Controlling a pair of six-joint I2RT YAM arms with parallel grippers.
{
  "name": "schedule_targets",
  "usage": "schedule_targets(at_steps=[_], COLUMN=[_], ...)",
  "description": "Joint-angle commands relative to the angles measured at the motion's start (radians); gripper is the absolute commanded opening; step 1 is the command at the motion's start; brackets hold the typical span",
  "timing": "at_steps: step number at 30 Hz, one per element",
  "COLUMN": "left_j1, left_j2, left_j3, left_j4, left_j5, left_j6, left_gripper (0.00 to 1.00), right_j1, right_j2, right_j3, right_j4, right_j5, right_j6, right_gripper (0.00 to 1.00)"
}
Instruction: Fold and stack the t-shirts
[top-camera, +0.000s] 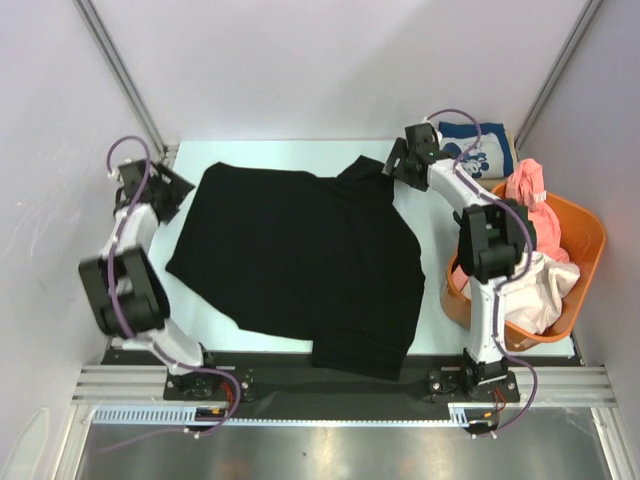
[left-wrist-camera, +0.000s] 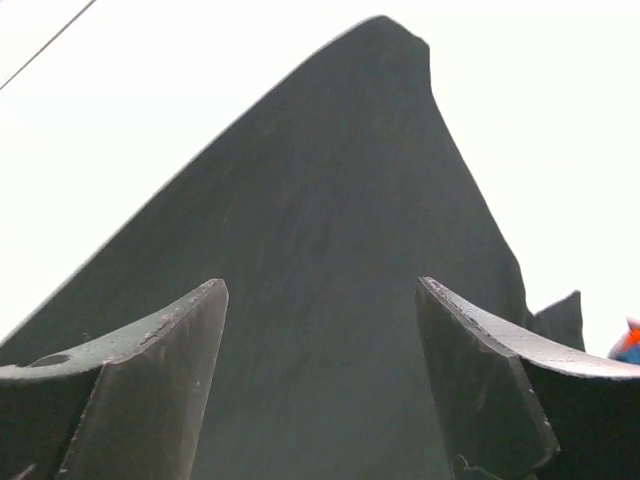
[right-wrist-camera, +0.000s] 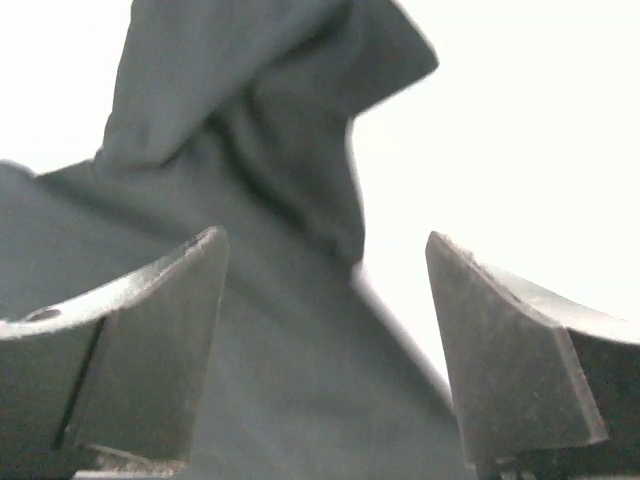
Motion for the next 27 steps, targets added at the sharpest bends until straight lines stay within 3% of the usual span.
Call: schedule_targets(at_steps=[1,6,8,17,20,23,24,27], left_j1=[-0.030,-0.049,-0.049,-0.093,-0.102,-0.115,-0.121,-0.144], left_j2=[0.248,0.539,0.645,0.913,0.950,0.969,0.972,0.967], left_j3=[0.230,0.604,0.675,1.072,1.083,1.072,1.069,1.053], left_j4=[-0.014,-0.086,-0.083,-0.144,-0.122,-0.082,-0.071,-0.046], left_j5=[0.005,0.049,0.100,0.128,0.146,0.191,0.207,0.195], left_j6=[0.013,0.090,0.102,0.147,0.136,0.128,0.133,0.151], left_gripper=[0.80,0.80,0.80,0.77,0.72,0.63,0.55,0.31], right_j1=[-0.023,-0.035,-0.036,-0.052,-0.050,-0.050,-0.052,-0.052], right_j2=[0.172,0.347,0.394,0.459,0.474,0.482,0.482,0.481], right_j3=[0.203,0.429,0.481,0.469,0.469,0.469,0.468,0.479], right_j4=[-0.059,-0.113,-0.105,-0.001,0.016,0.025,0.028,0.037], right_j5=[-0.072,-0.097,-0.101,-0.162,-0.179,-0.184,-0.184,-0.178], right_j6=[-0.040,-0.045,-0.045,-0.015,-0.023,-0.035,-0.038,-0.049], right_gripper=[0.83,0.80,0.80,0.73,0.62,0.43,0.33,0.16])
